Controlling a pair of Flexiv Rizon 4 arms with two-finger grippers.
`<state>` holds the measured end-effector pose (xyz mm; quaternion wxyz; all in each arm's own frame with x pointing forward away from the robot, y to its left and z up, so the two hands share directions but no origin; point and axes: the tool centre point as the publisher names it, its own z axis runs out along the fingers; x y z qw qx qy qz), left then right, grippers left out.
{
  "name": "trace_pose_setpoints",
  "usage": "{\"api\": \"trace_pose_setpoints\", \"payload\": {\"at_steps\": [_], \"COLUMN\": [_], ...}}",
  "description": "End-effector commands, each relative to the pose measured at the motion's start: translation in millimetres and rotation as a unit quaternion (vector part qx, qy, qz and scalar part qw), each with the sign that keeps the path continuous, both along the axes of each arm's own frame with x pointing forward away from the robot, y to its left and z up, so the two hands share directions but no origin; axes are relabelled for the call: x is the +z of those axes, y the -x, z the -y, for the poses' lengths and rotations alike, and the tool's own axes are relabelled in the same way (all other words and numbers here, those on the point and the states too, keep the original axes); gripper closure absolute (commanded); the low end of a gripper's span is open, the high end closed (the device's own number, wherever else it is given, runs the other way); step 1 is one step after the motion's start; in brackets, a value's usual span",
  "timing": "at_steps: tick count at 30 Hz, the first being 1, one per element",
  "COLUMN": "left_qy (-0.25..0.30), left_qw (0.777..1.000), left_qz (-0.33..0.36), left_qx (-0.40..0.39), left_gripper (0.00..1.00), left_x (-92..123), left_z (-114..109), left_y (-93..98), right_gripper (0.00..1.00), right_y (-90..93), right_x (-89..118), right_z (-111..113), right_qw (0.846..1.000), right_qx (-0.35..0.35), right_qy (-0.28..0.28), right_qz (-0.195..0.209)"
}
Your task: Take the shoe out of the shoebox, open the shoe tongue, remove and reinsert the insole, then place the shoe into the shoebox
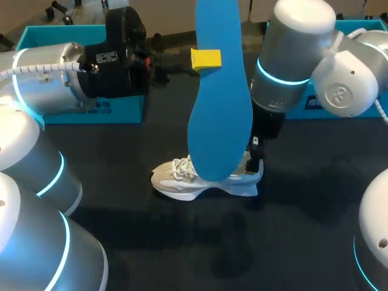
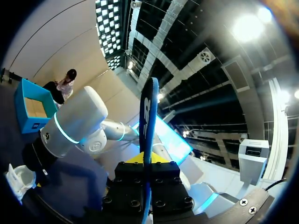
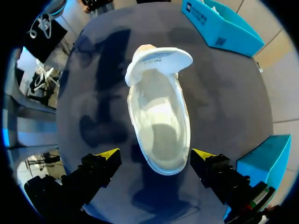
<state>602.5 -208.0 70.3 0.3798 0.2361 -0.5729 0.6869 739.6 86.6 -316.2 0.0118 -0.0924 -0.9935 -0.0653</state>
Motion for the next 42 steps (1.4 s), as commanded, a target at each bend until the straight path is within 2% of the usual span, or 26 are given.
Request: {"api": "trace_pose_setpoints", "payload": {"at_steps": [1,16,24,33,42], "left_qy": [0.001,0.001,0.001,0.001,0.001], "left_qw": [1.0,1.0,1.0,1.0,1.0], "left_qz": [0.0,0.0,0.0,0.0,0.0], "left_qx": [0.0,0.0,0.0,0.0,0.0], "left_gripper": [1.0,1.0,1.0,1.0,1.0], "left_x": [0.6,0.6,0.6,0.6,0.6], "left_z": [3.6,3.6,3.6,3.6,3.6], "left_y": [-0.3,-0.3,-0.3,-0.3,-0.3], "right_gripper": [0.0,0.0,0.0,0.0,0.0], "right_y": [-0.3,-0.3,-19.0,-49.1,-58.7], "right_x": [1.9,1.9,13.0,-10.7,-36.8], "right_z": [-2.6,-2.6,-14.2,-18.8,-31.9], "right_qw": [1.0,1.0,1.0,1.0,0.999], "right_qx": [-0.001,-0.001,0.004,0.019,0.033], "right_qy": [0.005,0.005,0.01,0.006,-0.016], "right_qz": [0.001,0.001,0.008,0.011,0.007]}}
